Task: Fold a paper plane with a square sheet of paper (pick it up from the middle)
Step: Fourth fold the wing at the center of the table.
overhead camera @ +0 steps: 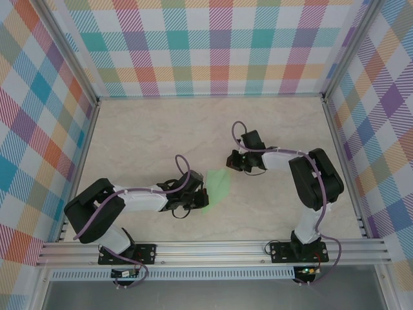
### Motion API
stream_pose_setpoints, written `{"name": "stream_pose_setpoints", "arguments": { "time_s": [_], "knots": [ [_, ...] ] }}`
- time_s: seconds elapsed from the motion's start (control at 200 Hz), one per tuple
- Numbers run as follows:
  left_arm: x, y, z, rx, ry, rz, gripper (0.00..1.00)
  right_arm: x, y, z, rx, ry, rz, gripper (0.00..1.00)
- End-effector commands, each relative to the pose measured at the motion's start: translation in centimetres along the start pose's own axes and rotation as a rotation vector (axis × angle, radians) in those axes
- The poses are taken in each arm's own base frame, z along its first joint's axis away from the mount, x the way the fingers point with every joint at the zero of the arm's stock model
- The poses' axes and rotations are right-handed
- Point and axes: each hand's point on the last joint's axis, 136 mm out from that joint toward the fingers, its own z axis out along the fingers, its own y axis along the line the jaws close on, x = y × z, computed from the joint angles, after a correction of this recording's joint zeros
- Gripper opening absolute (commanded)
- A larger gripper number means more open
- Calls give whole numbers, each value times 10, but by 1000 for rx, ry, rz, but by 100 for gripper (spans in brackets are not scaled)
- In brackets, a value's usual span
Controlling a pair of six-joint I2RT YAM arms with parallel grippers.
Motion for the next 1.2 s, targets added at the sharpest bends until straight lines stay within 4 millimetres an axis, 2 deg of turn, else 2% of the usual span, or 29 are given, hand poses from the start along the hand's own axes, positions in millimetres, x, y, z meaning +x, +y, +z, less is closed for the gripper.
{"name": "stream_pose_setpoints", "arguments": {
  "time_s": [0.0,0.15,0.215,0.365,0.525,0.82,0.97,1.195],
  "knots": [
    [47,71,-2,-249,146,-23,3,-1,0,-4,11,18,-28,6],
    [47,71,-3,-250,142,-22,3,4,36,-23,-123,30,-51,9],
    [46,71,-3,-250,140,-22,3,16,51,-25,-181,62,-69,9],
    [46,70,-2,-246,140,-25,3,50,63,-15,-203,133,-78,9],
    [45,68,-1,-240,142,-18,3,74,43,4,-160,187,-38,8],
    [45,65,-2,-230,147,-6,4,89,6,22,-45,229,-25,7],
    [44,59,-2,-208,151,5,4,96,-8,22,7,237,-8,6],
    [37,44,-6,-174,149,19,6,104,-14,19,19,246,0,5]
  ]
}}
